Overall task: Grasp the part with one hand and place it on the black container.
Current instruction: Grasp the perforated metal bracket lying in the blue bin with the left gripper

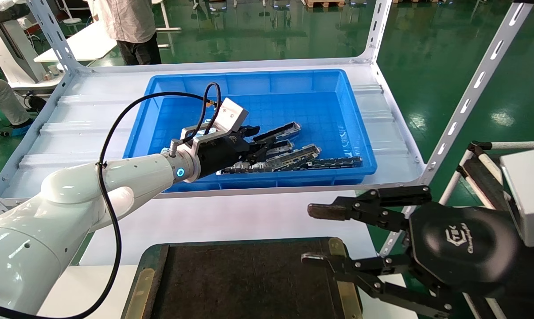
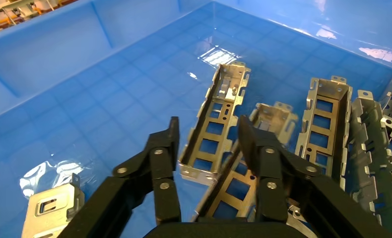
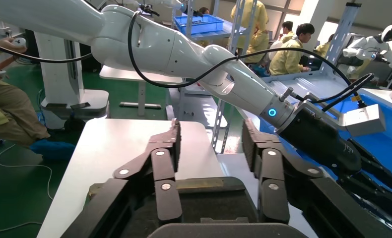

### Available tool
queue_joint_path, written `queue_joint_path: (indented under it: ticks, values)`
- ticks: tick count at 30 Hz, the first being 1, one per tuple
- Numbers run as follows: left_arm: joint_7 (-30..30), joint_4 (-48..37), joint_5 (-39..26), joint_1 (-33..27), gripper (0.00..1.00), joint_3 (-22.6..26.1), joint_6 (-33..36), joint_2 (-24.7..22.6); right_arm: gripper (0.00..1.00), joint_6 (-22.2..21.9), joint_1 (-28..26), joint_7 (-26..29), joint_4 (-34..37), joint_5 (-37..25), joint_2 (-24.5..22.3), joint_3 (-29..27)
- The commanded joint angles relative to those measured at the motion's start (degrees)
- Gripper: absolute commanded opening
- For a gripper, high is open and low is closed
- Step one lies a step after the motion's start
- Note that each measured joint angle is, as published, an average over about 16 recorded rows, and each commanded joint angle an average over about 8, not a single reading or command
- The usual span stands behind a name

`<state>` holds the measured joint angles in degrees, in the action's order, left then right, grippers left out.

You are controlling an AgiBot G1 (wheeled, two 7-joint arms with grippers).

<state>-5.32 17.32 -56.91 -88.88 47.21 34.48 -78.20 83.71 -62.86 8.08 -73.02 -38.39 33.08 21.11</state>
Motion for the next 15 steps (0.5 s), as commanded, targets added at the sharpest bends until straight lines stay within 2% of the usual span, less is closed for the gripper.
queue_joint_path:
  ticks: [1,15]
  values:
    - [0.15,0.03,0.65,0.03,0.00,0.69,-0.29,0.01,0.00,0.00,0.00,0.00,0.00,0.00,0.00,0.00]
    - [0.01,-0.37,4.90,-0.21,0.00,4.15,-1.05,0.14,0.00,0.00,0.00,-0.01,0.00,0.01,0.00,0.01]
